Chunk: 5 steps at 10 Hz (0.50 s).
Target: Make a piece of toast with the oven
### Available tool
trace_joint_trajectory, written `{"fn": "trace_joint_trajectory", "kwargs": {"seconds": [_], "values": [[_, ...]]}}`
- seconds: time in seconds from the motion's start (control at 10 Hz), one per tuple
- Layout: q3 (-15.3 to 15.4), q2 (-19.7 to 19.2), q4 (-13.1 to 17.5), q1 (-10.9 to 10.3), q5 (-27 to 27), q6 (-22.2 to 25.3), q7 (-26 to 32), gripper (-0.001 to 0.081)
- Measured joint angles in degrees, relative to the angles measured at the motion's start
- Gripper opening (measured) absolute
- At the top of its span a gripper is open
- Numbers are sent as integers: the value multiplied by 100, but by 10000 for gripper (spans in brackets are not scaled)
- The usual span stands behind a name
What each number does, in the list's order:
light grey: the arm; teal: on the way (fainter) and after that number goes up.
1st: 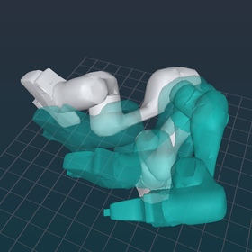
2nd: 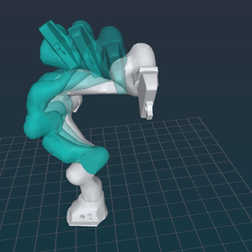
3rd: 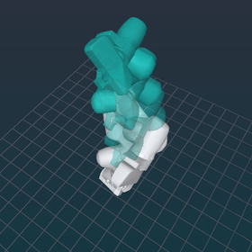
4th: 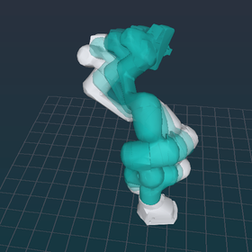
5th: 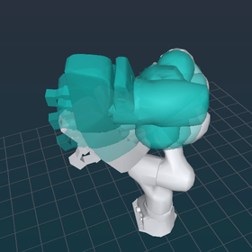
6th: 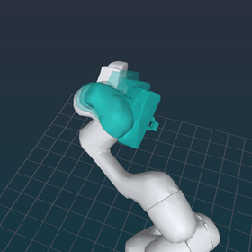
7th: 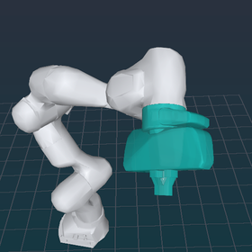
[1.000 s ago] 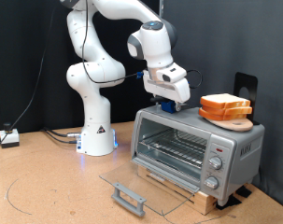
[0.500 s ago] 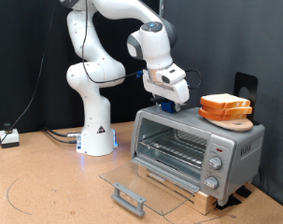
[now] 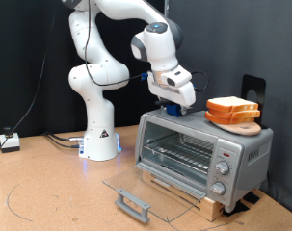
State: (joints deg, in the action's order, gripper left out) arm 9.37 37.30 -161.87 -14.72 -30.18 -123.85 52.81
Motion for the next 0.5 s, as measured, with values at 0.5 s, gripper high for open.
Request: {"fn": "trace_joint_trajectory", "kwargs": {"seconds": [0.5], "values": [[-5,0,1,0,-1,6,1,395]]}}
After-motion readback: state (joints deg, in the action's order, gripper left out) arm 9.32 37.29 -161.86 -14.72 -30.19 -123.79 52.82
